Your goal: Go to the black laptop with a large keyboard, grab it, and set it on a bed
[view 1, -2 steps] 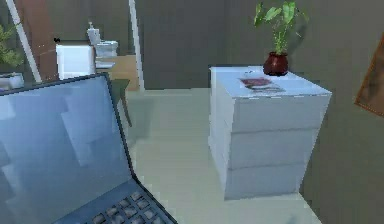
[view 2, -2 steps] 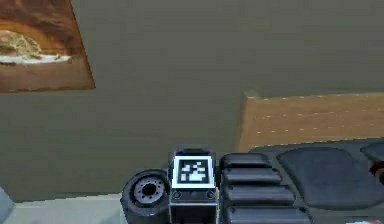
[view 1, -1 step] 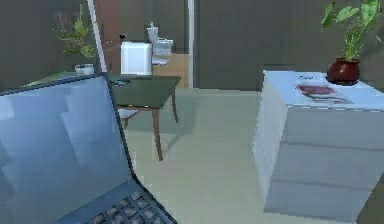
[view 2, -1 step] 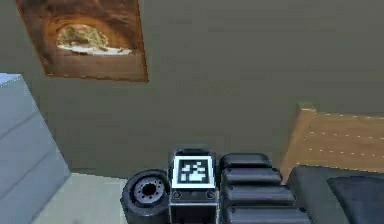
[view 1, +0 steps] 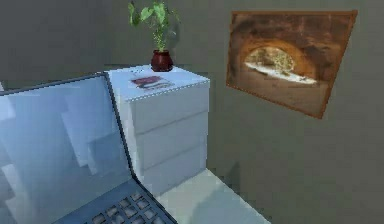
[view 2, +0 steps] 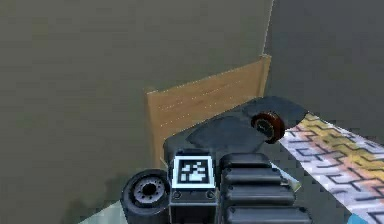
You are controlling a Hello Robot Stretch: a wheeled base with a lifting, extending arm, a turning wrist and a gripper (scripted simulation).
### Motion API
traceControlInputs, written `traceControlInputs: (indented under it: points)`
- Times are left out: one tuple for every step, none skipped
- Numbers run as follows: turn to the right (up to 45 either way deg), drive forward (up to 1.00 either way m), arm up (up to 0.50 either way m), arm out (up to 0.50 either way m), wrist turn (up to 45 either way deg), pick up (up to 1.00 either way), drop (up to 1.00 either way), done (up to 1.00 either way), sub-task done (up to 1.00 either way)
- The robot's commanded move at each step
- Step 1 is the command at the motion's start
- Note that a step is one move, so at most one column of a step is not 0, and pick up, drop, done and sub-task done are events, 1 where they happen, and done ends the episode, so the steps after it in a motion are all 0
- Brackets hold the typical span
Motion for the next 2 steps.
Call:
traceControlInputs:
  points:
    - [45.0, 0.00, 0.00, 0.00, 0.0, 0.00, 0.00, 0.00, 0.00]
    - [3.0, 0.00, 0.00, 0.00, 0.0, 0.00, 0.00, 0.00, 0.00]
